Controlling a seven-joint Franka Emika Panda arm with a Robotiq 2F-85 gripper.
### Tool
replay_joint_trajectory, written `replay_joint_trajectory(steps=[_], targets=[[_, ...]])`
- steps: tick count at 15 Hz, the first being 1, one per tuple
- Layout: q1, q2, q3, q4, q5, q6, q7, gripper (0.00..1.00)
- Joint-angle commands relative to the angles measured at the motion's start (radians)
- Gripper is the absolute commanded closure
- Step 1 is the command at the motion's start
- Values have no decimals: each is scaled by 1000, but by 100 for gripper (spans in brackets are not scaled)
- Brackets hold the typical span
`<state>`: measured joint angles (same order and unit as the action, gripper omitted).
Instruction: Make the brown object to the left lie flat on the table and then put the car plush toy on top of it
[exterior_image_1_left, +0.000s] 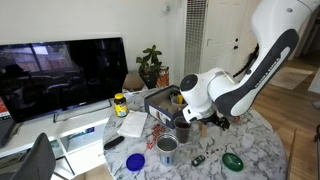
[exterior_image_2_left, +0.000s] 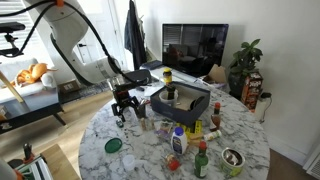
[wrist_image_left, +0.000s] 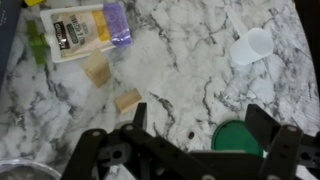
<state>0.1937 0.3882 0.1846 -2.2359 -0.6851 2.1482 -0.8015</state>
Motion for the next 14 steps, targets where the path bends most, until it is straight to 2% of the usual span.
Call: replay_joint_trajectory(steps=[1, 4, 7, 14], targets=[[-10, 37, -8, 0, -82, 86, 10, 0], [-10, 54, -24, 3, -141, 122, 38, 0], [-9, 73, -36, 17, -180, 104, 62, 0], [-24, 110, -31, 47, -222, 146, 61, 6]])
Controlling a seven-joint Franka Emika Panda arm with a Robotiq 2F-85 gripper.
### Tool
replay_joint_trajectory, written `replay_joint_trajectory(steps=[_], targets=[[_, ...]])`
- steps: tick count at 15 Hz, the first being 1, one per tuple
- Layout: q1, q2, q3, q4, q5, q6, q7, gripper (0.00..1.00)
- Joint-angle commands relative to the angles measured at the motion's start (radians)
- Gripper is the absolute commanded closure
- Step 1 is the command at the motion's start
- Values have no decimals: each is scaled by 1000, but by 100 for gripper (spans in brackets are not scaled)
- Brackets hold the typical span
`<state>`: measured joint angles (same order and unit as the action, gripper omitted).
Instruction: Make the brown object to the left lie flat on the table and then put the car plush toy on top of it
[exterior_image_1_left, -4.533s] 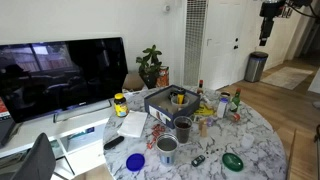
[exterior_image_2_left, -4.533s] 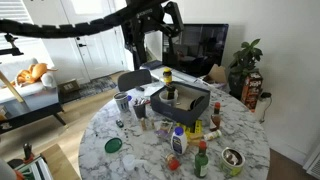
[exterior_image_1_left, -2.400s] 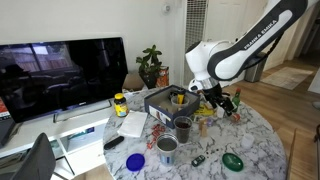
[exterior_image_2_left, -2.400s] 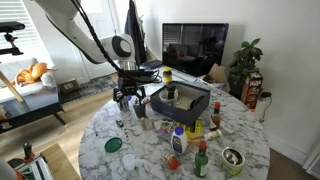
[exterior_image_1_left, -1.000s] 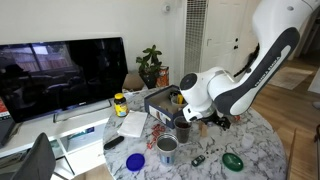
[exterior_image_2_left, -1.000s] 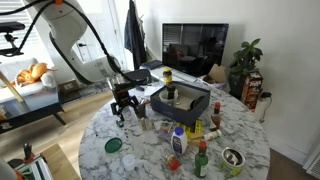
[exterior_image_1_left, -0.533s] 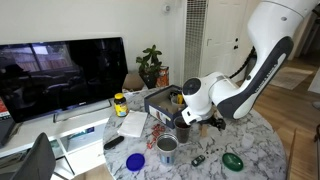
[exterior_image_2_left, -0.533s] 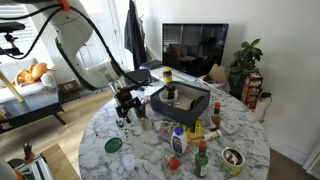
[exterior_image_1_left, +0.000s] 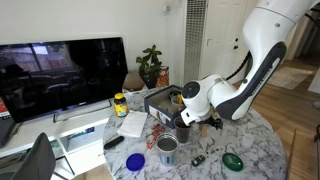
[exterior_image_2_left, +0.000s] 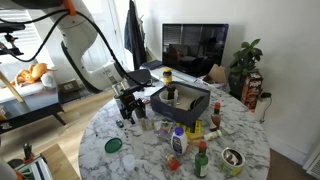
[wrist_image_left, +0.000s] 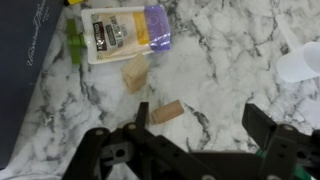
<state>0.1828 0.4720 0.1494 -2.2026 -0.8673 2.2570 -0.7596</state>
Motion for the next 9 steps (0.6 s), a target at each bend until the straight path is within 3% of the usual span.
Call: replay_joint_trajectory(steps=[1, 2, 5, 7, 8, 9], targets=[[-14, 31, 3, 18, -40, 40, 18, 14], [-16, 34, 3, 20, -42, 44, 18, 16], [-20, 42, 2, 25, -44, 62, 16, 40], [-23, 47, 1, 29, -47, 70, 17, 41], [-24, 49, 1, 30, -48, 73, 17, 33], [-27, 51, 2, 31, -47, 80, 12, 32]])
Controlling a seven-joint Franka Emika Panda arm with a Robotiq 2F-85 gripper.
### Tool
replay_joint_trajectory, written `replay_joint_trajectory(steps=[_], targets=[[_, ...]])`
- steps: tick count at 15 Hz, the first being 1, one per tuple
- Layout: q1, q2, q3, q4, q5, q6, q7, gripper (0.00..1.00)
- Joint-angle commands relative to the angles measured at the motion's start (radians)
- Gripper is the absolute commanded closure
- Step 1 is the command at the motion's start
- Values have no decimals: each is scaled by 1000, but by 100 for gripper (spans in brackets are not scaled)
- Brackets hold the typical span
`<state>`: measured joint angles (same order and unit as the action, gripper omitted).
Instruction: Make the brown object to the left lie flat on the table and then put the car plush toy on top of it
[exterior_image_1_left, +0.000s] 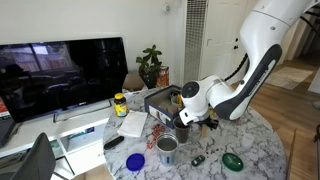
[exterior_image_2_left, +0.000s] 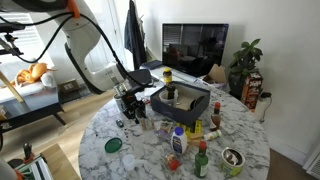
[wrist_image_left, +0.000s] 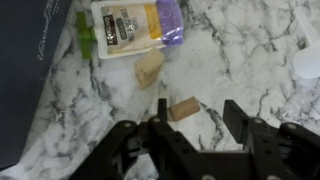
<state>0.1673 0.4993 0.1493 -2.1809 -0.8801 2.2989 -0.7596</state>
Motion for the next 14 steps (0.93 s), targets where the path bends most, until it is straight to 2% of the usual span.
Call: replay_joint_trajectory(steps=[1, 4, 6, 7, 8, 14], targets=[[-11, 25, 2, 11, -36, 40, 13, 26], [-11, 29, 0, 16, -44, 52, 14, 32], [-11, 30, -3, 19, -51, 54, 15, 39], [-9, 31, -4, 21, -58, 48, 15, 38], [-7, 33, -6, 23, -65, 42, 14, 41], [-16, 53, -5, 33, -94, 56, -5, 36]])
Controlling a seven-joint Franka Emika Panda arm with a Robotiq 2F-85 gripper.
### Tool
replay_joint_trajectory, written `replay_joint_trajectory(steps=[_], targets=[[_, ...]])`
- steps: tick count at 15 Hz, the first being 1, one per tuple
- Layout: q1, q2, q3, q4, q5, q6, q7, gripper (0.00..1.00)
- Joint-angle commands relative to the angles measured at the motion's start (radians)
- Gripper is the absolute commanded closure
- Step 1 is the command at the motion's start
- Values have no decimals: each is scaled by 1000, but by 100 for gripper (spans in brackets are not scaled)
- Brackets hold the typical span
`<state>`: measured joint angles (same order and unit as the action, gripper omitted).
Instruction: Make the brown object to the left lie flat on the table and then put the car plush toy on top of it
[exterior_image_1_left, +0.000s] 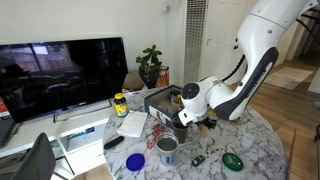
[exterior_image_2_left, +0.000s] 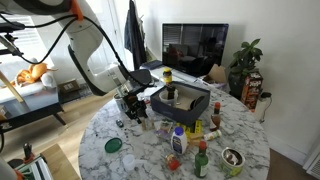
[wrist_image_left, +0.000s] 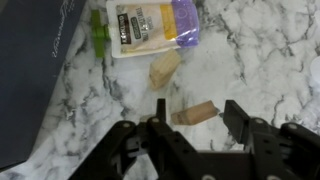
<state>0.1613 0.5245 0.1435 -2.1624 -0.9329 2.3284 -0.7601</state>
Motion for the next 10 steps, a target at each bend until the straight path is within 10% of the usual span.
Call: replay_joint_trajectory(steps=[1, 4, 10], targets=[[-11, 31, 0, 16, -47, 26, -5, 39], [-15, 35, 1, 18, -62, 31, -6, 70], [-33, 23, 9, 8, -46, 37, -22, 87]])
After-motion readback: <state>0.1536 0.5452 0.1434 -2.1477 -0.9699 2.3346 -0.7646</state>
